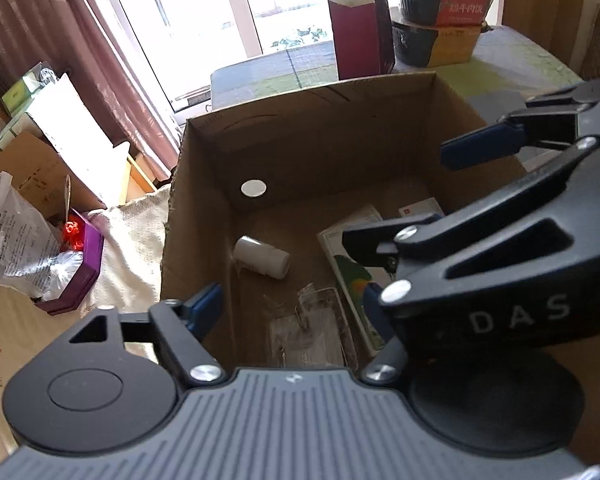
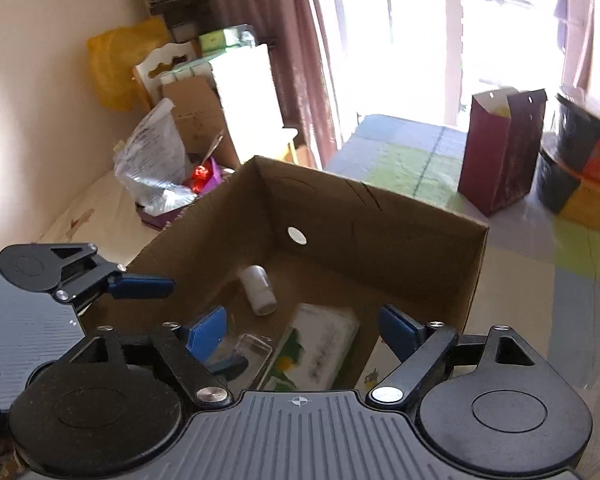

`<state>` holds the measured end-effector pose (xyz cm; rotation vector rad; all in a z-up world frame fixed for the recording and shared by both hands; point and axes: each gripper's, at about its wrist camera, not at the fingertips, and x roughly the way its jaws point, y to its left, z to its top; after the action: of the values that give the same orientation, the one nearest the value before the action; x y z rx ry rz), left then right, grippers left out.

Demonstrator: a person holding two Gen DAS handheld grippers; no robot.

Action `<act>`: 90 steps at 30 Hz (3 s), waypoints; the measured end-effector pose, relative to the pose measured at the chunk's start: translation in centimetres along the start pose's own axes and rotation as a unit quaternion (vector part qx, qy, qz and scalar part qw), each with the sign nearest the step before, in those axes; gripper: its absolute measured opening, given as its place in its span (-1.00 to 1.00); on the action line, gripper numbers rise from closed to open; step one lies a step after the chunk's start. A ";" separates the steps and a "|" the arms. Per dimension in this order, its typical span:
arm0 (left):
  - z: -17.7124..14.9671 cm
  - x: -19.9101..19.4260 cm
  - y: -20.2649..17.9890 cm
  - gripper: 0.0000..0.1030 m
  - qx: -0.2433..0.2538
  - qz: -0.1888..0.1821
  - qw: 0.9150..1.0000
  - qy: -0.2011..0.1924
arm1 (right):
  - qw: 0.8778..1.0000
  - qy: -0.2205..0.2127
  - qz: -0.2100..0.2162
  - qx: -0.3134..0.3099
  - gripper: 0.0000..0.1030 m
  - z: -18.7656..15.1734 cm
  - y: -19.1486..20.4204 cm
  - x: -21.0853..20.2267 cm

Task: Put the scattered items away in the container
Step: 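Open both tools to release the hook bag and spray box inside the cardboard box, then withdraw both tools from the cardboard box toward the remaining items on the table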

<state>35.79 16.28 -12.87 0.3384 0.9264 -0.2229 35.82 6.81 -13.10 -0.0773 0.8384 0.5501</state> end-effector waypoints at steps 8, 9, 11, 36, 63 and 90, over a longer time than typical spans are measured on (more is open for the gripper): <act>0.0 -0.6 -0.3 0.67 0.003 0.007 1.000 0.001 | 1.000 -0.007 -0.009 -0.022 0.72 -0.4 0.6 -1.4; 0.0 -0.7 -0.3 0.67 0.002 0.007 1.000 0.002 | 1.000 -0.007 -0.009 -0.022 0.72 -0.4 0.6 -1.5; -0.1 -0.9 -0.4 0.69 0.001 0.007 1.000 0.004 | 1.000 -0.005 -0.011 -0.017 0.72 -0.5 0.5 -1.9; -1.5 -6.6 -2.7 0.88 -0.045 0.007 0.999 0.008 | 1.000 -0.016 0.004 0.018 0.72 -2.9 0.1 -9.2; -5.8 -18.4 -7.5 0.88 -0.186 0.045 0.982 0.003 | 0.997 -0.059 0.018 0.045 1.00 -8.0 1.6 -22.2; -8.5 -25.0 -14.4 0.88 -0.192 0.064 0.979 -0.029 | 0.996 -0.084 -0.016 0.000 1.00 -13.4 0.8 -29.8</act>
<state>10.18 7.25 -0.02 0.0324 0.8656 0.0669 10.20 -9.09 -0.46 -0.0436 0.6729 0.5183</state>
